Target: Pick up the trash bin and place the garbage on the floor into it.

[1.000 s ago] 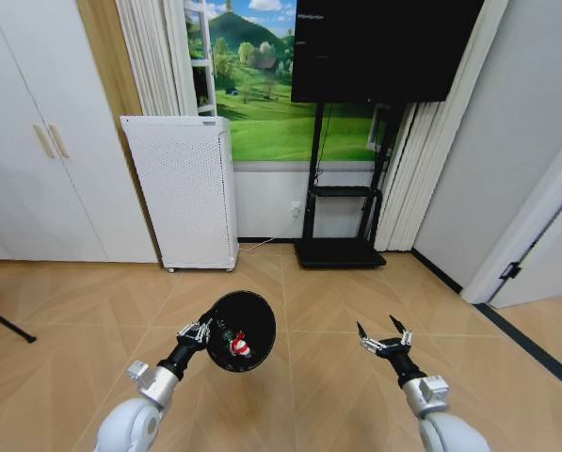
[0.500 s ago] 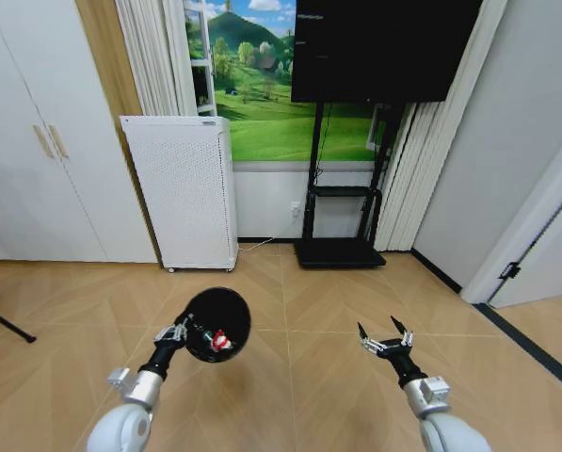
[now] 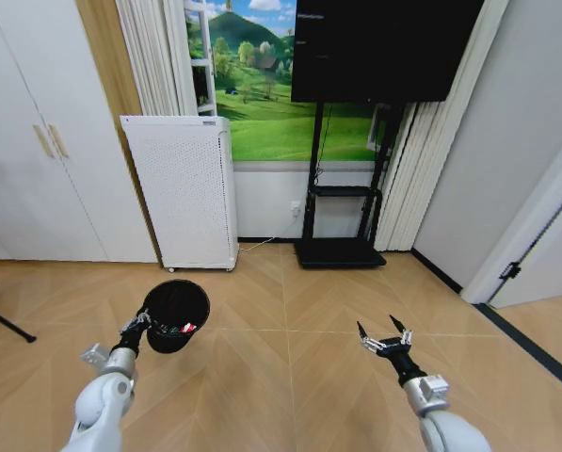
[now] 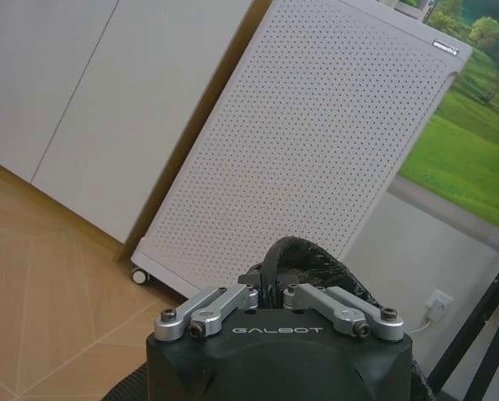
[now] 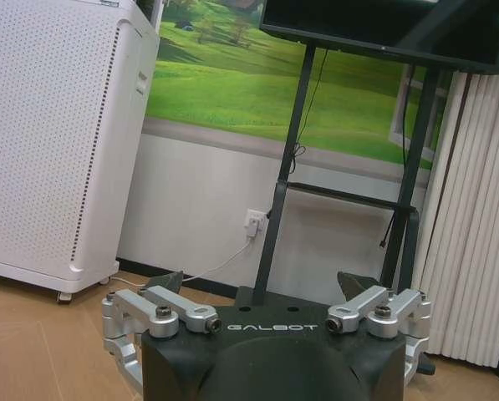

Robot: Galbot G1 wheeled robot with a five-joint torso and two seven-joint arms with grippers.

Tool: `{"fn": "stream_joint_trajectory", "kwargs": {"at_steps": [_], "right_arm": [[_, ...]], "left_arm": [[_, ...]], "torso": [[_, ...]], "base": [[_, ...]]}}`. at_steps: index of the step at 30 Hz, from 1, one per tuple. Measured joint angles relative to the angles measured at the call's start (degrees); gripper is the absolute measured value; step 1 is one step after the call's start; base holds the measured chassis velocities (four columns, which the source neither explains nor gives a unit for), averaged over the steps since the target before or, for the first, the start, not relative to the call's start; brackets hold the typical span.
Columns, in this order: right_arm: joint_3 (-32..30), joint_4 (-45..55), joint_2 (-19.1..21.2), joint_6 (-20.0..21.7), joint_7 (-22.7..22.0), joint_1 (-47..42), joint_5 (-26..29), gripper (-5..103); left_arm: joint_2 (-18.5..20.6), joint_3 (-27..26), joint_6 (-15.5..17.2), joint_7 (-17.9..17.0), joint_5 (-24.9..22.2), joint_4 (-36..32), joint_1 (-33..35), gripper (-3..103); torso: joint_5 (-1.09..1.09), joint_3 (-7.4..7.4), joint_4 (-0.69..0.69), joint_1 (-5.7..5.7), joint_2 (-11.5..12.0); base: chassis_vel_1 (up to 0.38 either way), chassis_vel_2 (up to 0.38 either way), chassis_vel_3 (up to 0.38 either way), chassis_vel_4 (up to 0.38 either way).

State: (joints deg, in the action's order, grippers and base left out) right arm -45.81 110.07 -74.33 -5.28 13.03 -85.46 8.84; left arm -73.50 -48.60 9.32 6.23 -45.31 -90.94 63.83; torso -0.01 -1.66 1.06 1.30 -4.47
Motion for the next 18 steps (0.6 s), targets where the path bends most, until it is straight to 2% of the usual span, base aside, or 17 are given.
{"fn": "stream_joint_trajectory", "kwargs": {"at_steps": [4,6,7,9,12,14,18], "right_arm": [[-0.26,-0.58,0.74,-0.36,0.16,-0.08,0.43,100],[-0.37,-0.99,1.15,-0.52,0.19,-0.06,0.54,100],[-0.37,-0.99,1.15,-0.52,0.19,-0.06,0.54,100],[-0.35,-1.33,1.58,-0.57,0.29,0.05,0.75,100],[-0.25,-1.51,1.76,-0.57,0.41,0.18,0.76,100],[0.20,-1.90,2.02,-0.57,0.73,0.64,0.76,100],[0.71,-2.16,2.19,-0.48,0.98,1.23,0.73,100]], "left_arm": [[0.73,0.46,-0.04,1.17,-2.15,4.82,-4.01,8],[0.83,0.52,-0.13,1.74,-3.58,9.56,-7.56,8],[0.83,0.52,-0.13,1.74,-3.58,9.56,-7.56,8],[0.24,0.24,-0.48,1.89,-5.00,17.65,-12.72,8],[-0.18,0.14,-0.52,1.82,-5.71,20.72,-14.68,8],[-1.40,0.58,-0.97,1.76,-7.14,26.12,-18.21,8],[-2.24,1.88,-1.78,2.07,-9.50,29.45,-20.08,8]], "torso": [[0.01,0.00,0.02,0.00,0.00],[0.01,0.00,0.02,0.00,0.00],[0.01,0.00,0.02,0.00,0.00],[0.01,0.00,0.01,0.00,0.00],[0.00,0.00,0.00,0.00,0.00],[0.02,0.00,0.00,0.00,0.00],[0.00,-0.01,0.02,0.00,0.00]], "base": [[0.000,0.000,0.000,0.000],[0.000,0.000,0.000,0.000],[0.000,0.000,0.000,0.000],[0.000,0.000,0.000,0.000],[0.000,0.000,0.000,0.000],[0.000,0.000,0.000,0.000],[0.000,0.000,0.000,0.000]]}}
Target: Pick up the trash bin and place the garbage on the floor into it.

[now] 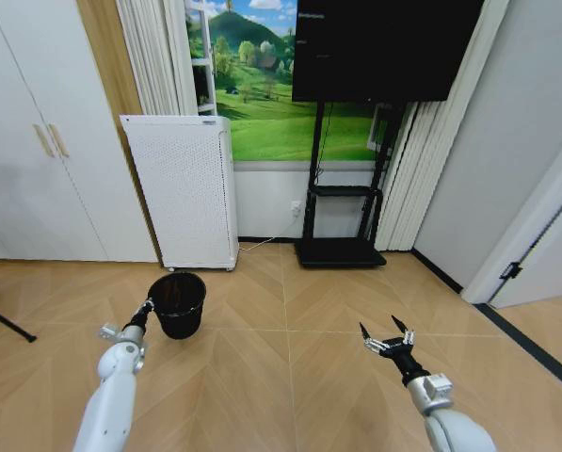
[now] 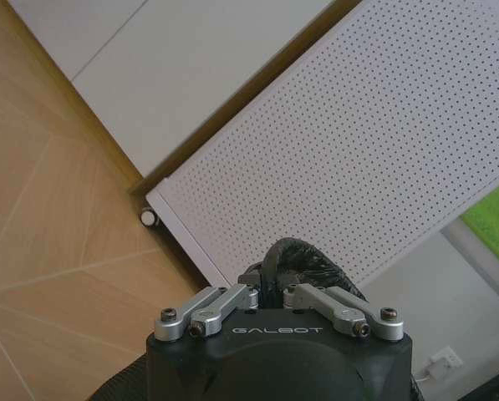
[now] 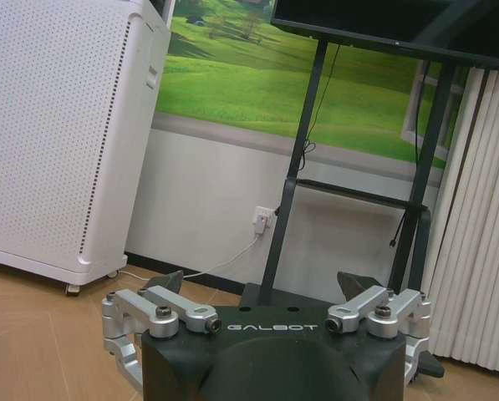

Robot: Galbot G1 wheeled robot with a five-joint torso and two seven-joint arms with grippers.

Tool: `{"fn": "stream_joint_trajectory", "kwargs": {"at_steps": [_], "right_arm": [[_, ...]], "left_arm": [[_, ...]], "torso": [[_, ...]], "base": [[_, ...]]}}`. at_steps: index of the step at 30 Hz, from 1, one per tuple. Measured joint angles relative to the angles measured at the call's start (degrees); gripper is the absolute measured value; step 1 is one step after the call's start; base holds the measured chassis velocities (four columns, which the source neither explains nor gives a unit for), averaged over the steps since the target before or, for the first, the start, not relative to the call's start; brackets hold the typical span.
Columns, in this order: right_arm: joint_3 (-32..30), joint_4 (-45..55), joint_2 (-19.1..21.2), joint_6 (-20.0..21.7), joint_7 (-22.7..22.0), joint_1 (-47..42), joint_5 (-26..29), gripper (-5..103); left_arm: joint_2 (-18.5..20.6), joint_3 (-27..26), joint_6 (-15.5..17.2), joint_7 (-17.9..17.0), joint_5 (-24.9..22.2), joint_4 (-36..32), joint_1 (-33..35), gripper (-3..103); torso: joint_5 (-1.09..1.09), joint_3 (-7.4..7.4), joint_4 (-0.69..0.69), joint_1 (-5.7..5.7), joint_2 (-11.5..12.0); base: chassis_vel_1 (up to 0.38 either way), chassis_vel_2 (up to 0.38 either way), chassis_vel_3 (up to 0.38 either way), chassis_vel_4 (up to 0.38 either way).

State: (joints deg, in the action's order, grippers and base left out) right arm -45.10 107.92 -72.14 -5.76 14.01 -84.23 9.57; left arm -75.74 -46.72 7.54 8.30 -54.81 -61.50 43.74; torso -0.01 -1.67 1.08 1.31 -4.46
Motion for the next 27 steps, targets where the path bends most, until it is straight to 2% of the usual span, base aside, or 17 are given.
{"fn": "stream_joint_trajectory", "kwargs": {"at_steps": [1,5,11,15,19,24,27], "right_arm": [[0.22,-0.08,0.10,0.12,0.10,0.27,-0.02,100],[0.54,-0.23,0.39,0.23,0.23,0.85,-0.05,100],[0.47,-0.40,0.77,0.32,0.28,1.13,0.03,100],[0.43,-0.43,0.78,0.32,0.29,1.12,0.02,100],[0.36,-0.61,0.80,0.22,0.29,1.06,0.03,100],[0.73,-1.11,0.71,0.18,0.34,1.64,0.03,100],[0.74,-1.34,0.71,0.16,0.39,1.82,0.03,100]], "left_arm": [[-0.39,0.59,-0.04,0.64,-1.79,1.02,-0.62,8],[-1.41,1.05,0.32,2.37,-3.88,3.33,-2.20,8],[-1.79,1.58,-0.31,4.59,-5.88,12.94,-6.92,8],[-1.78,1.63,-0.43,4.63,-5.93,13.94,-7.40,8],[-2.21,1.91,-1.84,3.33,-5.85,18.96,-10.19,8],[-3.29,2.66,-3.76,2.19,-1.73,25.07,-12.95,8],[-3.30,2.69,-3.80,2.20,-0.59,26.07,-13.45,8]], "torso": [[0.01,0.00,0.00,0.00,0.00],[0.02,0.01,-0.02,0.00,0.00],[0.02,0.01,-0.02,0.00,0.00],[0.02,0.01,-0.01,0.00,0.00],[0.02,0.01,-0.01,-0.01,0.00],[0.02,0.01,-0.01,-0.01,0.00],[0.01,0.01,-0.02,-0.01,0.00]], "base": [[0.000,0.000,0.000,0.000],[0.000,0.000,0.000,0.000],[0.000,0.000,0.000,0.000],[0.000,0.000,0.000,0.000],[0.000,0.000,0.000,0.000],[0.000,0.000,0.000,0.000],[0.000,0.000,0.000,0.000]]}}
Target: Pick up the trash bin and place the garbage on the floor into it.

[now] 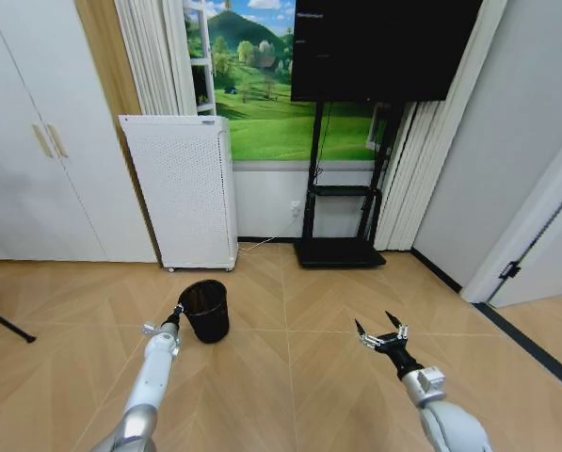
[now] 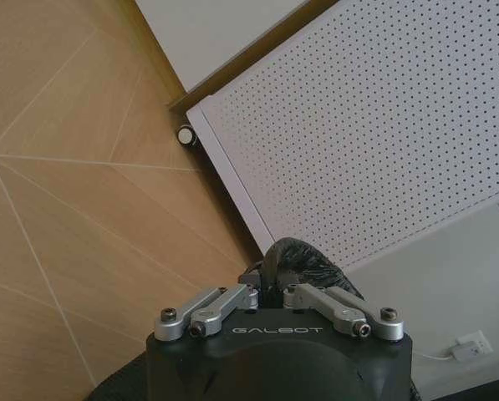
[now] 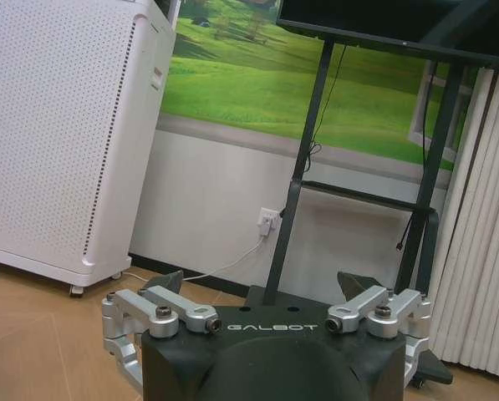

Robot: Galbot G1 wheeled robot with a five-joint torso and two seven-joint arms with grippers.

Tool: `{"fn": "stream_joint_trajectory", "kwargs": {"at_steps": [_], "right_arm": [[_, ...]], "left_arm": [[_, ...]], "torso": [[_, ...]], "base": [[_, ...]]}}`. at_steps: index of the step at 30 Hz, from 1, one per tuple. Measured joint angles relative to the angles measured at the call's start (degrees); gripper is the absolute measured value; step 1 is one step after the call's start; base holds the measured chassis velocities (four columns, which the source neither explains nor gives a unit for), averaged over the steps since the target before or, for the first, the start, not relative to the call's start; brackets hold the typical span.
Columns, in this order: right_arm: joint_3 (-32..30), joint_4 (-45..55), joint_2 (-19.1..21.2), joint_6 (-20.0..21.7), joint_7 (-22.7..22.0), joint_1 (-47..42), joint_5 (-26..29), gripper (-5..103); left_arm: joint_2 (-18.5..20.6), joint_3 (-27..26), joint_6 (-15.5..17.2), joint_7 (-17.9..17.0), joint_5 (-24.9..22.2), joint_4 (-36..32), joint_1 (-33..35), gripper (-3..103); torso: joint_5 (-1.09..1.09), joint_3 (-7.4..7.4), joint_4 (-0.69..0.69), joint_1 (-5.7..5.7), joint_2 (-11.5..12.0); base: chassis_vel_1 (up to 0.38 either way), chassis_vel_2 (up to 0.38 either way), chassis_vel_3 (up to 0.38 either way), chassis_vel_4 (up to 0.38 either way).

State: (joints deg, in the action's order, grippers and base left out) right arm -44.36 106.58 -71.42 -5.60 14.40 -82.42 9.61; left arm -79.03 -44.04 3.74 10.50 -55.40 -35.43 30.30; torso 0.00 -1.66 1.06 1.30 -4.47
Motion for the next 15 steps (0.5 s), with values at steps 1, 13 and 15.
{"fn": "stream_joint_trajectory", "kwargs": {"at_steps": [1,13,15], "right_arm": [[0.00,0.00,0.00,0.00,0.00,0.00,0.00,100],[0.32,-0.54,-0.52,-0.22,0.30,-0.31,-0.45,100],[0.41,-0.55,-0.68,-0.22,0.30,-0.30,-0.55,100]], "left_arm": [[0.00,0.00,0.00,0.00,0.00,0.00,0.00,8],[0.24,-0.13,1.18,-0.27,4.21,0.51,-0.49,52],[0.40,-0.13,1.41,0.29,4.56,-0.07,-0.21,58]], "torso": [[0.00,0.00,0.00,0.00,0.00],[-0.01,0.01,0.01,0.00,-0.01],[0.00,0.01,0.01,0.00,-0.01]], "base": [[0.000,0.000,0.000,0.000],[0.000,0.000,0.000,0.000],[0.000,0.000,0.000,0.000]]}}
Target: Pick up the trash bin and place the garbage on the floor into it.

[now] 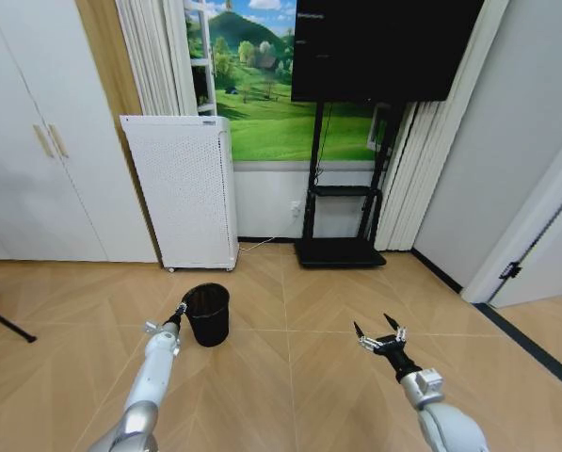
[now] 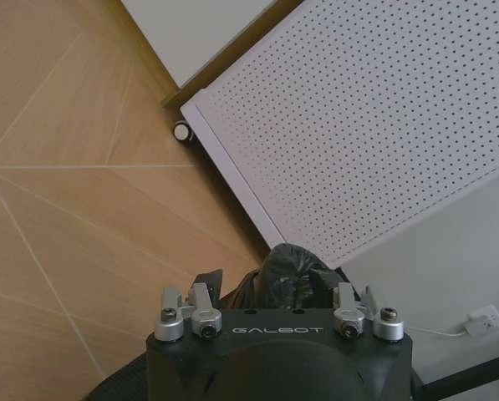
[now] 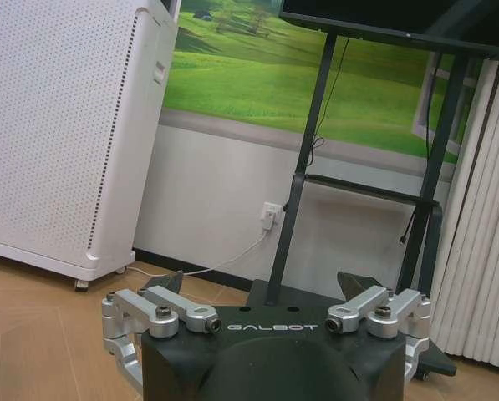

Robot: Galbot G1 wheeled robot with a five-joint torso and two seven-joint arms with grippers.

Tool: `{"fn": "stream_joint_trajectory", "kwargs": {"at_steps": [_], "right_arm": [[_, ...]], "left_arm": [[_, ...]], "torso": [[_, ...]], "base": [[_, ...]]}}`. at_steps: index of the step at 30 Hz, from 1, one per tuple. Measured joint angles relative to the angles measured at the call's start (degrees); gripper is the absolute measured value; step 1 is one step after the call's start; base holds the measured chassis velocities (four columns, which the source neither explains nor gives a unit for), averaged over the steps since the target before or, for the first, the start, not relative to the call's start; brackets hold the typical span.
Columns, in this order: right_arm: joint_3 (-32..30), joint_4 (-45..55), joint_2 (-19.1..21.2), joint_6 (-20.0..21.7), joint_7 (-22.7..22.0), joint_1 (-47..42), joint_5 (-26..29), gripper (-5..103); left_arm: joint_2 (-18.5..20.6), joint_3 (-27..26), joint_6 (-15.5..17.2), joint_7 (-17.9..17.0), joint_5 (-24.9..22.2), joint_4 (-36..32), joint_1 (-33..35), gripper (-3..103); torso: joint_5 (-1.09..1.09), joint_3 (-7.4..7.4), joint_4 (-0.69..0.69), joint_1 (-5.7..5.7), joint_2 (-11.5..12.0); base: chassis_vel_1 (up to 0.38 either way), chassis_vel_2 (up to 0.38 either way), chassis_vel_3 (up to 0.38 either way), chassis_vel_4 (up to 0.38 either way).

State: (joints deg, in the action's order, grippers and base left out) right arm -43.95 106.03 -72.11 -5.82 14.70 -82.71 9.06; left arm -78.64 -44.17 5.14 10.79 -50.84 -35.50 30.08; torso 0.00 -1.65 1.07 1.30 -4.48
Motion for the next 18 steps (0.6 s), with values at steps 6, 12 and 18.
{"fn": "stream_joint_trajectory", "kwargs": {"at_steps": [6,12,18], "right_arm": [[0.25,0.34,-0.59,0.31,-0.16,-0.21,-0.12,100],[0.26,0.78,-0.69,1.10,-0.82,-0.15,0.36,100],[0.10,0.93,-1.43,2.92,-1.81,0.35,2.17,100]], "left_arm": [[0.69,-0.12,2.28,2.59,3.56,-9.09,3.52,85],[1.13,-0.17,4.24,3.39,9.27,-21.68,9.53,98],[2.06,0.36,5.05,0.90,21.99,-47.67,25.56,100]], "torso": [[0.00,0.00,0.00,0.00,0.00],[0.00,0.00,0.00,0.00,0.00],[0.01,0.01,-0.02,-0.01,0.00]], "base": [[0.000,0.000,0.000,0.000],[0.000,0.000,0.000,0.000],[0.000,0.000,0.000,0.000]]}}
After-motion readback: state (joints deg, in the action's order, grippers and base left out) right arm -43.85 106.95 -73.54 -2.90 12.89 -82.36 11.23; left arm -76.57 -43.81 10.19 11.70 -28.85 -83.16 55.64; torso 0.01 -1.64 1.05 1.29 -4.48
